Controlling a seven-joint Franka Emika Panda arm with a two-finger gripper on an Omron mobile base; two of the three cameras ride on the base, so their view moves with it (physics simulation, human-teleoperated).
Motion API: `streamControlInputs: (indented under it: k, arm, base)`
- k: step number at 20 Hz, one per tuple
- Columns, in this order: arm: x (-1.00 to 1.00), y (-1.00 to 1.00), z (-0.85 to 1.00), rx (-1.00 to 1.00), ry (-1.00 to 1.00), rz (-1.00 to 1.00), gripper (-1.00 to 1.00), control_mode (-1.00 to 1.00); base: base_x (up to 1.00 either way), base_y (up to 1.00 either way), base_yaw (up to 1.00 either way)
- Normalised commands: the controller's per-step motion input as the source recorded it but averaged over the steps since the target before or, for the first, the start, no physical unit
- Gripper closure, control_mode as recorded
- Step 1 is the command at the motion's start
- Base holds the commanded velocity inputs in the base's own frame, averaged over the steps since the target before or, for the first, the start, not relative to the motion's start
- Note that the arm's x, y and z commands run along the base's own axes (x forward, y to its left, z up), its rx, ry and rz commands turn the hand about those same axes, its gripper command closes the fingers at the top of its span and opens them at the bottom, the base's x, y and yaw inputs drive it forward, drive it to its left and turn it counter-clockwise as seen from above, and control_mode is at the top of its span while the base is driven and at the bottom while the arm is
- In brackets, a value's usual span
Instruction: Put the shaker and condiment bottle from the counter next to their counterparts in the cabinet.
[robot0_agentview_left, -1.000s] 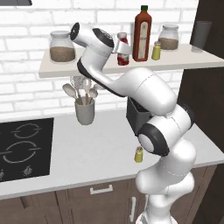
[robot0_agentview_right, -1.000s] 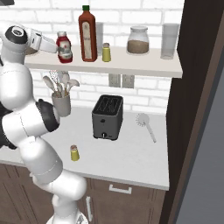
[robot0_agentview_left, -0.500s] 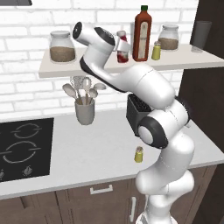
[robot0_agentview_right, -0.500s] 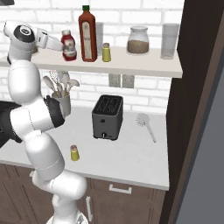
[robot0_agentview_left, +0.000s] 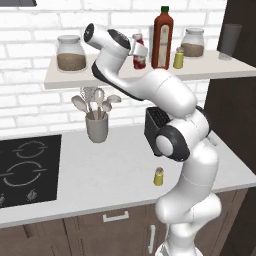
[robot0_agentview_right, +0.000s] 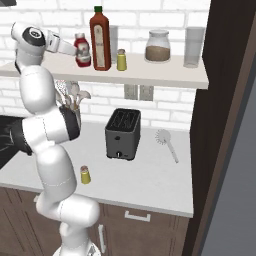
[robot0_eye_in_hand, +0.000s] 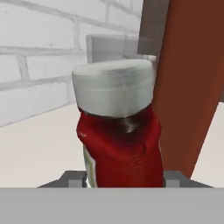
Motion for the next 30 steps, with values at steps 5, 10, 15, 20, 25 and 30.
streamControlInputs:
  k: [5,10,15,20,25,30]
  arm:
    - [0.22,-0.03,-0.02,-0.04,0.01,0.00,1.00,-1.00]
    - [0.04,-0.12,-0.25,-0.08,0.00,0.00,1.00,-1.00]
    - [0.01,-0.30,-0.43,-0.07,0.00,0.00,1.00,-1.00]
    - [0.08,-0.15,-0.33,0.00,0.00,0.00,1.00,-1.00]
    - [0.05,-0.10,-0.33,-0.01,0.00,0.00,-1.00,-1.00]
    - [0.00,-0.04,-0.32,-0.03,0.00,0.00,-1.00,-1.00]
  base:
    - [0.00,0.00,0.00]
    - [0.00,0.00,0.00]
    - [0.00,0.00,0.00]
    - [0.00,0.00,0.00]
    - [0.00,0.00,0.00]
    - [0.00,0.00,0.00]
